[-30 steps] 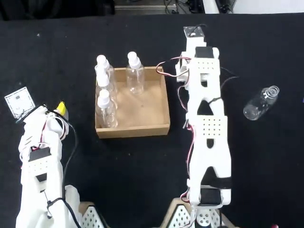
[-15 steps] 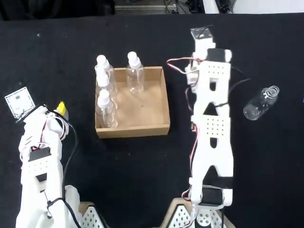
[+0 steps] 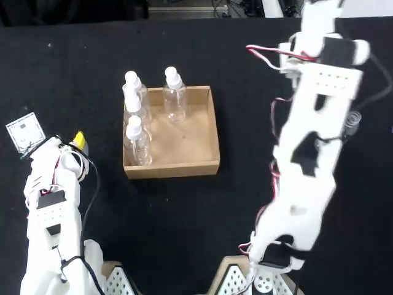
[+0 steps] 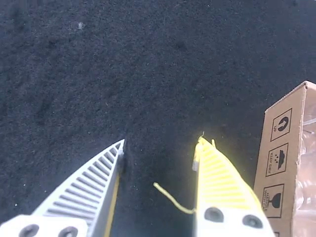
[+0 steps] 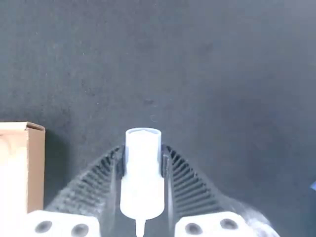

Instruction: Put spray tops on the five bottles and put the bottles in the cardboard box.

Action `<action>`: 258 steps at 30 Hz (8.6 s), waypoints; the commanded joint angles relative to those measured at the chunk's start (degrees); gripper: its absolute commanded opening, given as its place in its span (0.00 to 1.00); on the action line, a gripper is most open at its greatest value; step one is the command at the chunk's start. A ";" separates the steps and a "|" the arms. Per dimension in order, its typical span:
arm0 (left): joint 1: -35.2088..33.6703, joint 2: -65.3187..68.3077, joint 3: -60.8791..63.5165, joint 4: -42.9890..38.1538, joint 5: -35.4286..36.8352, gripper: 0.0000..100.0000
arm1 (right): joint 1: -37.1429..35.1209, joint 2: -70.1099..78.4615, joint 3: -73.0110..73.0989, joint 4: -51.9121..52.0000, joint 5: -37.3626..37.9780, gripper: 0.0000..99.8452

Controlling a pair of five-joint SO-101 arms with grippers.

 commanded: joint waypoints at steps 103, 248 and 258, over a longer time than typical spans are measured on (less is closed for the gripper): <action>1.54 -0.62 0.48 -1.32 -0.35 0.20 | 22.51 -49.63 102.73 -107.25 0.70 0.01; 1.54 -0.35 0.13 -1.32 -0.35 0.20 | 15.30 -43.82 145.63 -154.46 -11.87 0.01; 1.54 -0.35 0.13 -1.32 -0.35 0.20 | -6.86 -82.86 144.84 -109.80 -12.13 0.01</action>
